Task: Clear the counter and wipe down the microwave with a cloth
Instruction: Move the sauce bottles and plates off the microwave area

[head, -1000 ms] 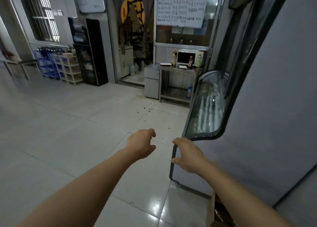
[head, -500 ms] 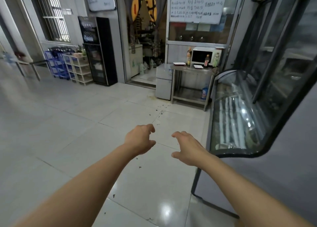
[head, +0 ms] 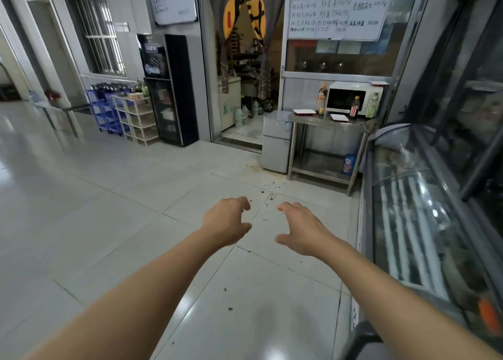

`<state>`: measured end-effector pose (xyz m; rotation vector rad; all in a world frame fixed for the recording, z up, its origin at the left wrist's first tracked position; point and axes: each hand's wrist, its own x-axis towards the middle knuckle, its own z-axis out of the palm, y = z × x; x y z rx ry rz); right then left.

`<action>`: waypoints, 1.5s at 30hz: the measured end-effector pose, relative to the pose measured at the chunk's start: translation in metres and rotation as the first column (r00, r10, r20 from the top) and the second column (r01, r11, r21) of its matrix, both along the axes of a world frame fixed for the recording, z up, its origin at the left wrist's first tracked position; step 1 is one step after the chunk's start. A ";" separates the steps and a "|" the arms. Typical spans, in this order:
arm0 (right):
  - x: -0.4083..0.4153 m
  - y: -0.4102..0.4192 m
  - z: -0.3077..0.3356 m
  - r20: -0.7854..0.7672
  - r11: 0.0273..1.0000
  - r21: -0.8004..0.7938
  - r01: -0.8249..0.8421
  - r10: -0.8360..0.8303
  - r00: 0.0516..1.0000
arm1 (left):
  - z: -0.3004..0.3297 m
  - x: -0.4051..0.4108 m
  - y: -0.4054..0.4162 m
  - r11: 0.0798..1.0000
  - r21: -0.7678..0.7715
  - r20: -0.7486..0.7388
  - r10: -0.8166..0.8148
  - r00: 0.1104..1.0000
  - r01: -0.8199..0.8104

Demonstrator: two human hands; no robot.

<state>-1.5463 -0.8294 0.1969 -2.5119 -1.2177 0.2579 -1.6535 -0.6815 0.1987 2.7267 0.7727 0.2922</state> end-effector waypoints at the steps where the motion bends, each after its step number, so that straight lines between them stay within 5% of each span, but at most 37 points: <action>1: 0.012 0.010 0.001 0.004 1.000 0.001 0.007 -0.007 1.000 | 0.000 0.013 0.010 1.000 0.004 -0.001 -0.008 1.000 0.008; 20: 0.278 0.216 0.017 0.006 0.952 0.025 0.304 -0.305 0.952 | 0.013 0.334 0.252 0.953 0.024 -0.007 -0.303 0.953 0.303; 45: 0.772 0.321 0.034 0.011 0.938 0.070 0.340 -0.342 0.940 | 0.020 0.836 0.353 0.940 0.013 0.029 -0.342 0.939 0.342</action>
